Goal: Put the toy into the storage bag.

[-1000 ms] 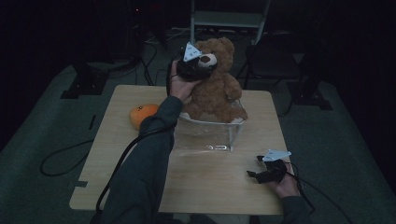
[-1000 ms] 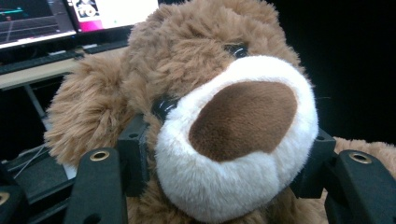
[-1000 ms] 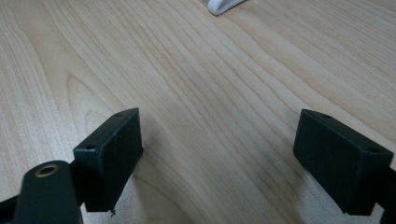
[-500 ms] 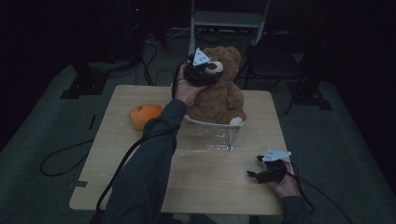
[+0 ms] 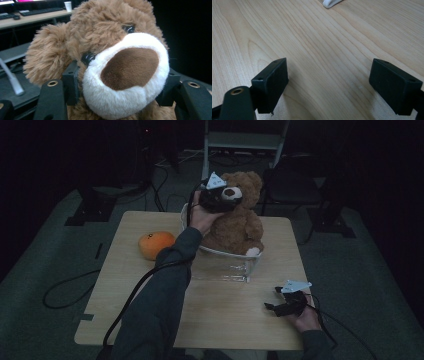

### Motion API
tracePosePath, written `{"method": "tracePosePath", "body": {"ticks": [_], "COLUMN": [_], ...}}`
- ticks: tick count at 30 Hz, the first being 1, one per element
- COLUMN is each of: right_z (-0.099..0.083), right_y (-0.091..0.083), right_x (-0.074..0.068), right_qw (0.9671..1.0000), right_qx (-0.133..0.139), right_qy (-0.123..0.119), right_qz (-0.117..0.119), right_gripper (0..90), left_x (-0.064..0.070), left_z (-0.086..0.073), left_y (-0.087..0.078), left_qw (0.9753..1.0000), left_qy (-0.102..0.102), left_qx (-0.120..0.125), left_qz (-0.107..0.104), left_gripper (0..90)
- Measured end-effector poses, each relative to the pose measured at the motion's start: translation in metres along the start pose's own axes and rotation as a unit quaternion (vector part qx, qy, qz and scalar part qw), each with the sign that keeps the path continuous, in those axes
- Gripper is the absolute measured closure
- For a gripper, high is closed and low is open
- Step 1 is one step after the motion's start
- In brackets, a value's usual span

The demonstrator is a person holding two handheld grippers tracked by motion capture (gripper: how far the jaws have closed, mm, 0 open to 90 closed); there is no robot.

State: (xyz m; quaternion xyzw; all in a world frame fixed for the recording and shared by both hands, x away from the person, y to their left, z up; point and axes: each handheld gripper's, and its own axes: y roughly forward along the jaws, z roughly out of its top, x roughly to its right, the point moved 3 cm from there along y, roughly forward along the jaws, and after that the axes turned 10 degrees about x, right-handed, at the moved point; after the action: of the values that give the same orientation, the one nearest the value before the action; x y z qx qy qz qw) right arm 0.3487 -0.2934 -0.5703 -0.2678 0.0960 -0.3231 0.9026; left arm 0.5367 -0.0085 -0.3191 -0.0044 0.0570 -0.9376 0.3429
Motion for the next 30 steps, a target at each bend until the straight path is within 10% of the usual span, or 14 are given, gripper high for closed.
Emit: {"method": "tracePosePath", "body": {"ticks": [30], "right_z": [0.000], "right_y": [0.000], "right_x": [0.000], "right_qw": [1.0000], "right_qx": [0.000], "right_qy": [0.000], "right_qz": [0.000], "right_gripper": [14.9], "left_x": [-0.009], "left_z": [-0.012], "left_y": [0.014], "left_qw": [0.9938], "left_qy": [-0.084], "left_qx": [-0.071], "left_qz": [-0.012], "left_gripper": [32.0]}}
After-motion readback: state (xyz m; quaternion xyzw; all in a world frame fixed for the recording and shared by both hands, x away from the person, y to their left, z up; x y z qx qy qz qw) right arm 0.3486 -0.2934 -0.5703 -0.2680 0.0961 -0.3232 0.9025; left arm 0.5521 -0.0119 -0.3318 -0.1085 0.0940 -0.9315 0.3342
